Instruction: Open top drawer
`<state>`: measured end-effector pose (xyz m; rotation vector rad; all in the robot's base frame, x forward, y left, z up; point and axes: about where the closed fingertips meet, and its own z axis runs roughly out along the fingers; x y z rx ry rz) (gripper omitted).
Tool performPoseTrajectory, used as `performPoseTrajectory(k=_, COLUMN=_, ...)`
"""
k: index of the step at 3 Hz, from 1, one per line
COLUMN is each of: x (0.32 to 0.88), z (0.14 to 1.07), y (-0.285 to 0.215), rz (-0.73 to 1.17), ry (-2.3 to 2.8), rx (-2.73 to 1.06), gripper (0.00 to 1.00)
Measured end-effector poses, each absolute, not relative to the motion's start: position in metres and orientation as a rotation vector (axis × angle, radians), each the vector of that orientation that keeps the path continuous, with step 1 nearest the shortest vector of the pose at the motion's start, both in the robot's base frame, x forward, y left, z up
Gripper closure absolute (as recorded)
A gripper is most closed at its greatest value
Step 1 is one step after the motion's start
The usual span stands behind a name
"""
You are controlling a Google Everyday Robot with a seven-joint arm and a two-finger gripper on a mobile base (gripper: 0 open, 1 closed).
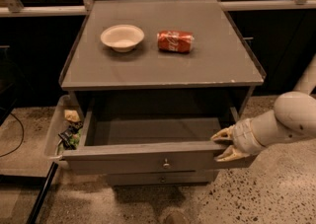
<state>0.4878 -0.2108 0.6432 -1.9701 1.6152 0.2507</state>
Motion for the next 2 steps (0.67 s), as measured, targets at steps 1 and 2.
performPoseTrajectory(k=1, x=0.476, z=0.645, y=-0.217, rz=0.24, ry=1.611, rx=-1.969, gripper=1.0)
performPoseTrajectory(k=2, x=0.463, z=0.645, y=-0.225, rz=0.235, ry=1.618, rx=-1.955, gripper=1.0)
